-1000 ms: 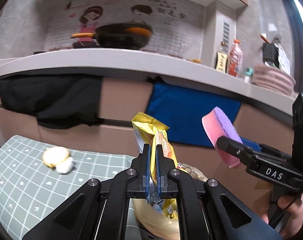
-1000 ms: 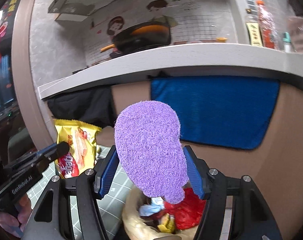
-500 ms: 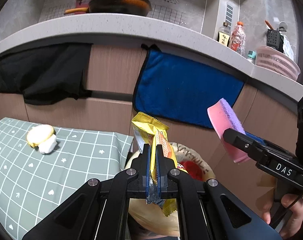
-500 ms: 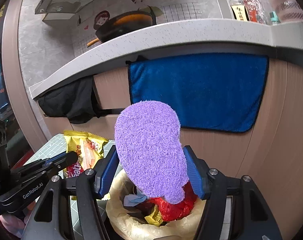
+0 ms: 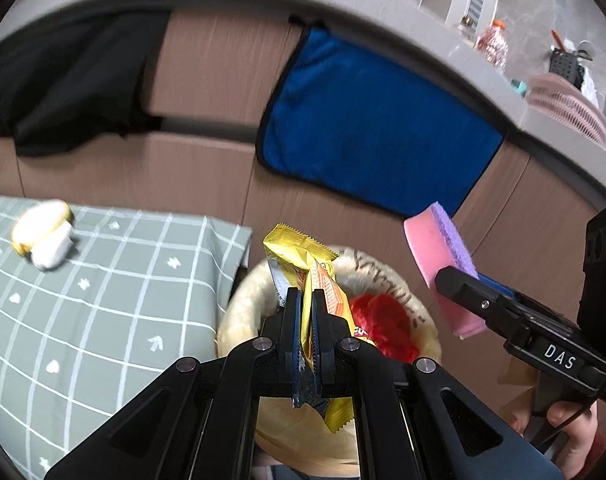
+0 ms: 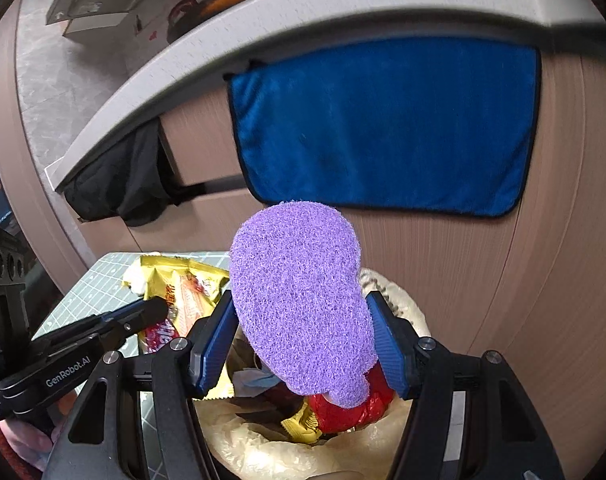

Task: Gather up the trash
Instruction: 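Carry the sponge and yellow wrapper over the bin and open both grippers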

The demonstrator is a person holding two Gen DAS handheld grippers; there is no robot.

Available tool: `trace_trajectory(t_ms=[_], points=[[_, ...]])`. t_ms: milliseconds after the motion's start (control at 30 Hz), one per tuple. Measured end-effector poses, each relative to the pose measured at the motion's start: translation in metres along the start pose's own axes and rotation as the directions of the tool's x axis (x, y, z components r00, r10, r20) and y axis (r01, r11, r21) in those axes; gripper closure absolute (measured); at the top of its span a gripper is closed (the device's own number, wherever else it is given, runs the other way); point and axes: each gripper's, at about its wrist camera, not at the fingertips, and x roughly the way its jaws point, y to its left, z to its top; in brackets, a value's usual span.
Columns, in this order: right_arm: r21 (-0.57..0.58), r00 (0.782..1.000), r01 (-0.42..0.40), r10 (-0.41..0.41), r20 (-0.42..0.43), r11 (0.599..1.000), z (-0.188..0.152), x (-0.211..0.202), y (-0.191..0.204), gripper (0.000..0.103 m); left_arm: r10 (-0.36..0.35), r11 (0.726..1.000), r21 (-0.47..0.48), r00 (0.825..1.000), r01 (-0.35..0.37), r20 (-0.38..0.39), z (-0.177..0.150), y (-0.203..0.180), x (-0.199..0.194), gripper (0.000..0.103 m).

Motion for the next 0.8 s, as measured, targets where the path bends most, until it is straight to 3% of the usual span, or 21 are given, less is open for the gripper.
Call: trace_trajectory(t_ms=[167, 300, 367, 433, 567, 667, 800], points=[[0.048, 0.999, 0.001, 0.0, -0.034, 0.999, -0.006, 0.018, -0.015, 0.042, -0.047, 0.999, -0.03, 0.99, 0.043, -0.132, -0.005, 0.002, 0.048, 0.098], [0.066, 0.998, -0.001, 0.005, -0.065, 0.998, -0.009, 0.03, -0.021, 0.042, -0.054, 0.998, -0.045, 0.982, 0.046, -0.183, -0.007, 0.003, 0.073, 0.092], [0.061, 0.997, 0.006, -0.001, -0.075, 0.998, -0.01, 0.033, -0.022, 0.042, -0.078, 0.996, -0.053, 0.978, 0.069, -0.192, -0.007, 0.006, 0.077, 0.075], [0.058, 0.996, 0.006, -0.001, -0.091, 0.998, -0.011, 0.039, -0.022, 0.042, -0.092, 0.994, -0.072, 0.979, 0.08, -0.182, -0.006, 0.01, 0.073, 0.063], [0.026, 0.986, 0.004, 0.001, -0.165, 1.0, -0.017, 0.06, -0.016, 0.042, -0.083, 0.99, -0.122, 0.99, 0.068, -0.116, 0.004, 0.021, 0.045, 0.06], [-0.002, 0.979, 0.003, -0.003, -0.204, 1.0, -0.023, 0.073, -0.009, 0.042, -0.014, 0.989, -0.147, 0.999, 0.009, -0.032, 0.008, 0.029, 0.014, 0.06], [-0.025, 0.96, 0.006, -0.013, -0.281, 1.0, -0.029, 0.092, -0.002, 0.042, 0.088, 0.986, -0.148, 0.995, -0.079, 0.056, 0.011, 0.035, -0.021, 0.06]])
